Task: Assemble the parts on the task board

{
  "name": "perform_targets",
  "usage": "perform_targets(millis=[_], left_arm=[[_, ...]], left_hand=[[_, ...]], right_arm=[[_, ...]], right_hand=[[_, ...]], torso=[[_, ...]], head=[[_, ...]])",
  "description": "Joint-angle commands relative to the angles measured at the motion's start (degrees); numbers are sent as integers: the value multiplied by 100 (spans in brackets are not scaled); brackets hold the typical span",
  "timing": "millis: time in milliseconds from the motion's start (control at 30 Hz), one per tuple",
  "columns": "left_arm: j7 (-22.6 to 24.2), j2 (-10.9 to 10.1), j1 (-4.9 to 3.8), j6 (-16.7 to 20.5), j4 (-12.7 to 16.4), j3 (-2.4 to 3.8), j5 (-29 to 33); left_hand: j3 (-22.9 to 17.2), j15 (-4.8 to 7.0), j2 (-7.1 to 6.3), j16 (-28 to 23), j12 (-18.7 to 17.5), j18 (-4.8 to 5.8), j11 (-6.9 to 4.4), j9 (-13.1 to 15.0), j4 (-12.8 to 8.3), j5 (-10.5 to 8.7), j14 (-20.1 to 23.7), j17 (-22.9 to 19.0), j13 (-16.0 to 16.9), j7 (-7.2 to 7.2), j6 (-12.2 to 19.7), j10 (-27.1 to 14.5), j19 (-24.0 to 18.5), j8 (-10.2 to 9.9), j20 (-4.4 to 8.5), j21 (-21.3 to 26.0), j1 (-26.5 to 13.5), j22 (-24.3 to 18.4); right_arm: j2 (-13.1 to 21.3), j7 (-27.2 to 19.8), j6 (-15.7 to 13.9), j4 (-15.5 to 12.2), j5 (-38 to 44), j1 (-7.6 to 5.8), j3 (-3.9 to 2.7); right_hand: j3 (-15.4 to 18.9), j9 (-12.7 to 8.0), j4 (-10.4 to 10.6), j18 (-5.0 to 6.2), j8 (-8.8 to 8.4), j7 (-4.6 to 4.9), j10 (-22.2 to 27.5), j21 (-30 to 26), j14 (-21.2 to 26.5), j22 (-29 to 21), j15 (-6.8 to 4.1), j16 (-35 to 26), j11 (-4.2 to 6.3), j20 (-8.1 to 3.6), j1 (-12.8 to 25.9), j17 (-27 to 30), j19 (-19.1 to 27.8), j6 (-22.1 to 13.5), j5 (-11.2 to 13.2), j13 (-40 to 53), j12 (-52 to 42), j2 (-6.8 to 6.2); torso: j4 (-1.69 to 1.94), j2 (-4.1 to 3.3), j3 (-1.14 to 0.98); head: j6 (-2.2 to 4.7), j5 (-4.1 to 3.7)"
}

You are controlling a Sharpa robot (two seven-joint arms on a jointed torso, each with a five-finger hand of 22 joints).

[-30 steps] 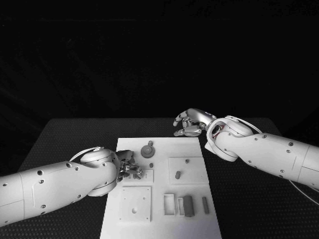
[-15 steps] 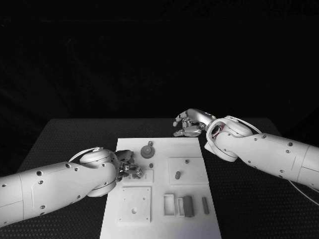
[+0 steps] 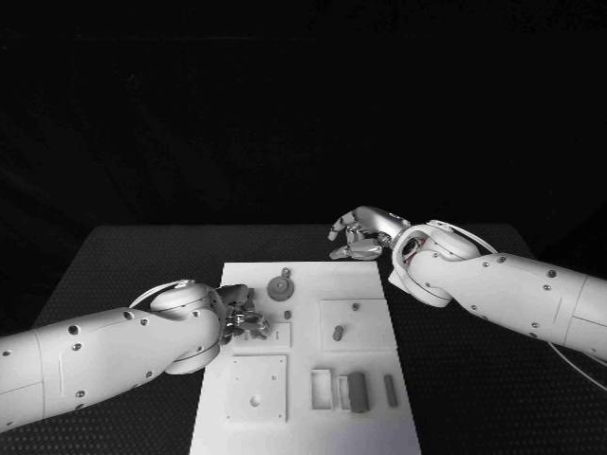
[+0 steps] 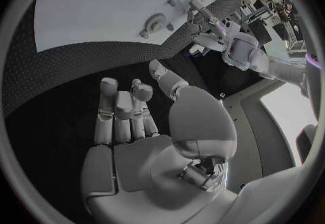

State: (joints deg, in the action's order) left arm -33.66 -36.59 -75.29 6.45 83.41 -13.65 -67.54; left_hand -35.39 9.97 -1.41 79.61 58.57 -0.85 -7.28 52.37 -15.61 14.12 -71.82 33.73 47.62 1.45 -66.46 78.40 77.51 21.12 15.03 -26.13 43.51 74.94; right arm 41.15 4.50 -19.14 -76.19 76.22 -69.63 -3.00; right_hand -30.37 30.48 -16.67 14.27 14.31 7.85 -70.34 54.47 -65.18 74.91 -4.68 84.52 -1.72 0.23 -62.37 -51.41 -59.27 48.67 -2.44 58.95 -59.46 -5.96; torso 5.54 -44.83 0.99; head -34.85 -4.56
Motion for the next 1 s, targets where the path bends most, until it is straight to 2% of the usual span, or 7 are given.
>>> perform_targets(millis=[33,400,767,900,1000], left_arm=[[29,-1,5,60,-9,-1,-61],[37,19,4,4,-18,-2,-48],[20,38,4,-235,-21,-2,-29],[18,42,4,-187,-39,-2,-12],[30,44,3,-179,-54,-2,18]], left_hand=[[-28,11,495,31,-2,64,-18,18,-17,25,38,-8,-8,-20,-421,-14,13,16,1,11,422,115],[-31,12,494,33,-2,64,-19,19,-25,24,37,-11,-8,-19,-423,-13,15,16,1,9,424,115],[-31,10,460,34,-4,66,-16,19,-42,6,43,-18,-10,-22,-416,-16,7,11,-2,12,420,114],[-22,4,412,36,-4,68,-10,17,-44,-16,53,-25,-11,-27,-414,-17,-2,8,-5,15,409,114],[23,3,325,41,-1,68,-6,19,3,-65,55,-37,-13,-28,-420,-13,5,10,-6,13,351,111]], right_arm=[[-5,-42,44,-2,10,1,-3],[0,-41,49,-6,9,1,-3],[6,-40,49,-9,9,1,-3],[12,-43,40,-9,-31,1,-3],[14,-42,40,-9,-31,1,-3]], right_hand=[[34,-6,3,73,-32,32,-47,-30,-16,87,18,-17,12,42,55,5,-6,20,-35,-6,33,1],[33,-7,2,73,-34,32,-48,-31,-17,87,18,-16,12,42,57,6,-8,21,-35,-7,32,1],[32,-7,2,73,-35,32,-48,-31,-17,87,17,-16,13,41,58,6,-8,22,-35,-7,32,1],[34,-7,6,73,-35,32,-48,-32,-18,87,18,-16,12,42,69,7,-10,23,-35,-9,32,5],[35,-7,10,73,-36,32,-49,-33,-18,87,18,-17,12,42,79,7,-11,24,-35,-10,32,9]], torso=[[-1,2,-3],[1,1,-4],[-1,1,-3],[0,1,-1],[0,1,-1]], head=[[4,0],[-1,-5],[-3,-3],[-9,-6],[-14,-9]])
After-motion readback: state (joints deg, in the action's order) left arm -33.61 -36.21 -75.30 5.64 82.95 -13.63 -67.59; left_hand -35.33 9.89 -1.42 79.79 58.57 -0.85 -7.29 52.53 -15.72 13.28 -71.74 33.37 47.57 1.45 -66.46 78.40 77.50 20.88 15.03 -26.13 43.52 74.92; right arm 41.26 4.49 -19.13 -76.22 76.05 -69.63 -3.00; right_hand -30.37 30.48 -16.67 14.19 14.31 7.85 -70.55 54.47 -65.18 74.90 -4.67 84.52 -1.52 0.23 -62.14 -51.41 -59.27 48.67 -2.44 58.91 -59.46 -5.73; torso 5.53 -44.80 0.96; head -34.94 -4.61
